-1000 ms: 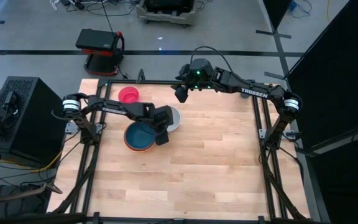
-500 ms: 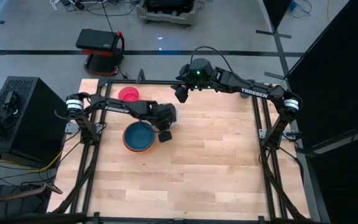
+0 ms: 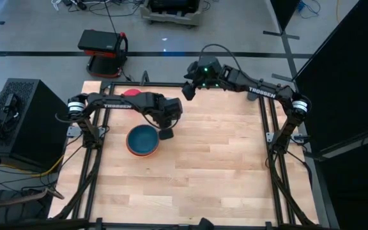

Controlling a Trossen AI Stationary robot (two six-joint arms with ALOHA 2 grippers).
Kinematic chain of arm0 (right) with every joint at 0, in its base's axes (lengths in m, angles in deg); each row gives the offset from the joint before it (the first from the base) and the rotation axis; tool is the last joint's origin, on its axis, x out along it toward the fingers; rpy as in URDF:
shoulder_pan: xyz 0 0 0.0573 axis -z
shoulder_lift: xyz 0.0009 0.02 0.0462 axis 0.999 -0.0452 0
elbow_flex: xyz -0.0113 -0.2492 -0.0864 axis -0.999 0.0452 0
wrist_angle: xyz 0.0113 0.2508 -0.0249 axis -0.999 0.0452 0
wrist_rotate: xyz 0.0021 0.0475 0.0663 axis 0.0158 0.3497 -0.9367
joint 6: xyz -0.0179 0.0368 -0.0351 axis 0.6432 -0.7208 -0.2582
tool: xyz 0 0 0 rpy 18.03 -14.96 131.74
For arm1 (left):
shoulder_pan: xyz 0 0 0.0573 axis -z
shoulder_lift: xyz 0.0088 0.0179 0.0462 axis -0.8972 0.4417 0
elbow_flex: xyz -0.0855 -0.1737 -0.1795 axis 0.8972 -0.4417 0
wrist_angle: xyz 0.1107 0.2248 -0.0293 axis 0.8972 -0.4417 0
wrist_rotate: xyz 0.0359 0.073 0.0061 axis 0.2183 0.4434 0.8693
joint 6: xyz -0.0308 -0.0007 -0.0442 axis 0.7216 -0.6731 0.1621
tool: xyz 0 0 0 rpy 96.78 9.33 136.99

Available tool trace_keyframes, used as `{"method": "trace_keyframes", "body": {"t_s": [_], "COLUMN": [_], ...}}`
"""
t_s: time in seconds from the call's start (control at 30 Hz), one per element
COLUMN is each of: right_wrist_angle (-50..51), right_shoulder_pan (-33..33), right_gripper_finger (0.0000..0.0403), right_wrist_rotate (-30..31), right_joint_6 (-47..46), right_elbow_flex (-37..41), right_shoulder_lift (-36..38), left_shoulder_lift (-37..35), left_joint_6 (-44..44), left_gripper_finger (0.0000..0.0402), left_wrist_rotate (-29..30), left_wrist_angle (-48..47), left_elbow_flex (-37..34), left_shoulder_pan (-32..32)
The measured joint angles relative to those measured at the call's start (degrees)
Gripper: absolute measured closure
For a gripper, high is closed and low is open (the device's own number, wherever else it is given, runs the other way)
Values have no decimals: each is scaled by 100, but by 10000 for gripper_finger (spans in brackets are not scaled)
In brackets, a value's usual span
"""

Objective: Nest bowls inside each other
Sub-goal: Stack the white bowl on the dark blue bowl

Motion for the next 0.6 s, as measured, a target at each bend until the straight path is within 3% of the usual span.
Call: {"method": "trace_keyframes", "body": {"t_s": [0.4,0.6], "right_wrist_angle": [34,30], "right_shoulder_pan": [256,264], "right_gripper_finger": [169,169], "right_wrist_rotate": [-368,-494], "right_joint_6": [-89,-89], "right_elbow_flex": [0,0], "right_shoulder_lift": [11,11], "left_shoulder_lift": [-916,-1694], "left_joint_6": [645,1330], "left_gripper_finger": [401,401], "left_wrist_rotate": [23,-107], "left_wrist_angle": [-729,-555], "left_elbow_flex": [76,-405], "left_shoulder_pan": [0,244]}}
